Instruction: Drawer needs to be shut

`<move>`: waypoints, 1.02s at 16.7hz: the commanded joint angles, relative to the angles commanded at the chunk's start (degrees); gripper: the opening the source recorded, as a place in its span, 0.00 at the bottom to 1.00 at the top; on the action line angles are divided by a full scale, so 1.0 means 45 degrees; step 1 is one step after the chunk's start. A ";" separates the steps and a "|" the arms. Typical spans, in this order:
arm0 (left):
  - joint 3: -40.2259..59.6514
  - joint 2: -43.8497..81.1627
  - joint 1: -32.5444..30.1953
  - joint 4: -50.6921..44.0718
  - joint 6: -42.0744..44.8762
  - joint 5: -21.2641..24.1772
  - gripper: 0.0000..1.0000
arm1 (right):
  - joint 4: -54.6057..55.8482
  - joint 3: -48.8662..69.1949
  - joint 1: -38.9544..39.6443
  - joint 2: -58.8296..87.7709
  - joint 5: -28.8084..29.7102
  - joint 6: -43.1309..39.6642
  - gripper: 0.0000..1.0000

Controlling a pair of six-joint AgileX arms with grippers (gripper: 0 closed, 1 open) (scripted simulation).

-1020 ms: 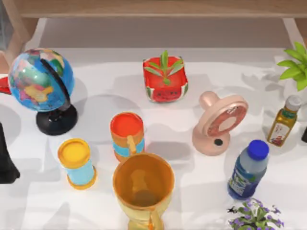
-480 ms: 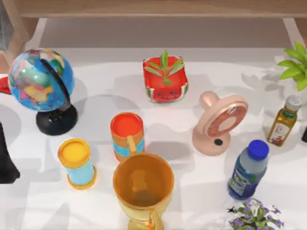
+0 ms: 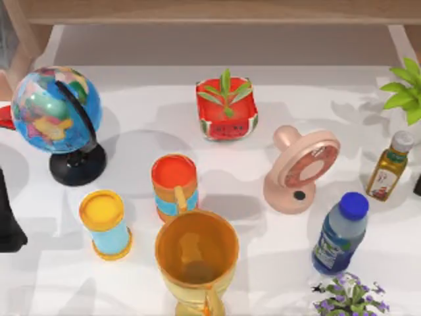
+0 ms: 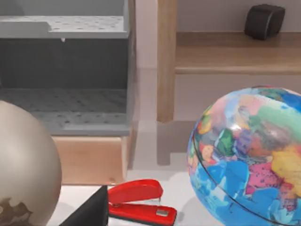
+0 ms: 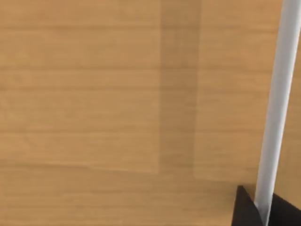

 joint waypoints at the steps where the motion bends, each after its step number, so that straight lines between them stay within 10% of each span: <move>1: 0.0000 0.0000 0.0000 0.0000 0.0000 0.0000 1.00 | -0.0157 0.0256 0.0132 0.0096 0.0138 -0.0015 0.00; 17: 0.0000 0.0000 0.0000 0.0000 0.0000 0.0000 1.00 | -0.2486 0.4080 0.1841 0.1616 0.1861 -0.0013 0.00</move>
